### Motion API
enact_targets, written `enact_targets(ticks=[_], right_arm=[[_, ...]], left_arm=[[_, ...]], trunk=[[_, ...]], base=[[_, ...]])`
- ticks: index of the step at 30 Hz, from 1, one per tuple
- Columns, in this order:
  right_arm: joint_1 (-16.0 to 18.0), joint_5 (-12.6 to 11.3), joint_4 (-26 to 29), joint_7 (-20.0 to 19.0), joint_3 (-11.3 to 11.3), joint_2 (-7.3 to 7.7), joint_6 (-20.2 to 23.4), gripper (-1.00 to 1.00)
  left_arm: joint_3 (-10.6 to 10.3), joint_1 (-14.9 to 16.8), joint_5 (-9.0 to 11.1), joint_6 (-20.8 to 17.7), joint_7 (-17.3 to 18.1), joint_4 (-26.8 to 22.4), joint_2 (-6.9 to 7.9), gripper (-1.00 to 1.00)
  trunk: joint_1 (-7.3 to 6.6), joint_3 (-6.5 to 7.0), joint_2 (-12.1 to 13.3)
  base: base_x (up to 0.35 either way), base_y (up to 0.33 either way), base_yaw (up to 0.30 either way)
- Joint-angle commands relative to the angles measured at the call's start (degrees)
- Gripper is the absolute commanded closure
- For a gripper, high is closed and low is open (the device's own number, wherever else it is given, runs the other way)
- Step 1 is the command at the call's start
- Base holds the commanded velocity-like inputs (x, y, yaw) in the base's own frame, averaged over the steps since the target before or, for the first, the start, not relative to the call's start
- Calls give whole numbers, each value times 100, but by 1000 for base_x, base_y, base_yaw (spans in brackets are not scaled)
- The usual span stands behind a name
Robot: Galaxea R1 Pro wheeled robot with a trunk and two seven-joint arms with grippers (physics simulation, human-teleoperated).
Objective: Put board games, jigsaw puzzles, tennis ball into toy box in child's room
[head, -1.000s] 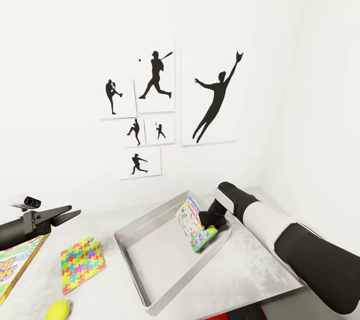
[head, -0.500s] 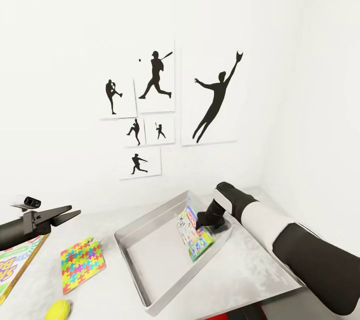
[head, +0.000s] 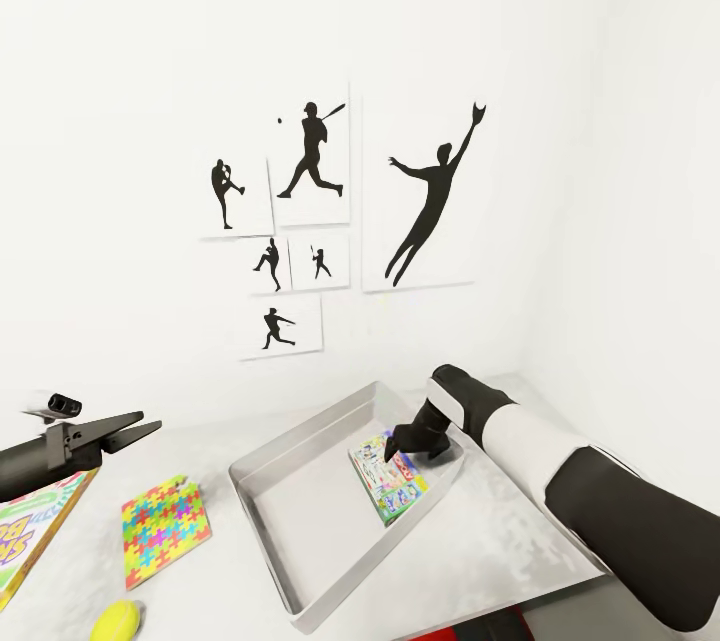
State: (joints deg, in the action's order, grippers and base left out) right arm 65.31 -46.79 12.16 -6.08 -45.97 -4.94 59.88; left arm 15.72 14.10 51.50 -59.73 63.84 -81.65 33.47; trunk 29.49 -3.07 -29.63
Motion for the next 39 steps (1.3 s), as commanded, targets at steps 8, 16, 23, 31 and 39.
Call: enact_targets(ticks=[8,16,23,31,39], right_arm=[[209,30,45,-64,-10,104,12,-100],[290,-52,202,-111,95,434,12,-100],[279,-200,670,-179,998,848,12,-100],[-248,-421,1771,-291,2519,1500,12,-100],[-1581,-542,3332,-1447,3951,1939,12,-100]], left_arm=[[9,5,1,-27,14,0,7,-100],[18,5,1,-27,14,0,10,-100],[20,5,2,-27,14,0,10,-100],[26,5,7,-27,14,0,10,-100],[24,5,9,-27,14,0,10,-100]], trunk=[[3,-12,-12],[3,-12,-12],[3,-12,-12],[3,-12,-12],[3,-12,-12]], base=[[0,0,0],[0,0,0],[0,0,0],[-75,11,0],[-32,6,0]])
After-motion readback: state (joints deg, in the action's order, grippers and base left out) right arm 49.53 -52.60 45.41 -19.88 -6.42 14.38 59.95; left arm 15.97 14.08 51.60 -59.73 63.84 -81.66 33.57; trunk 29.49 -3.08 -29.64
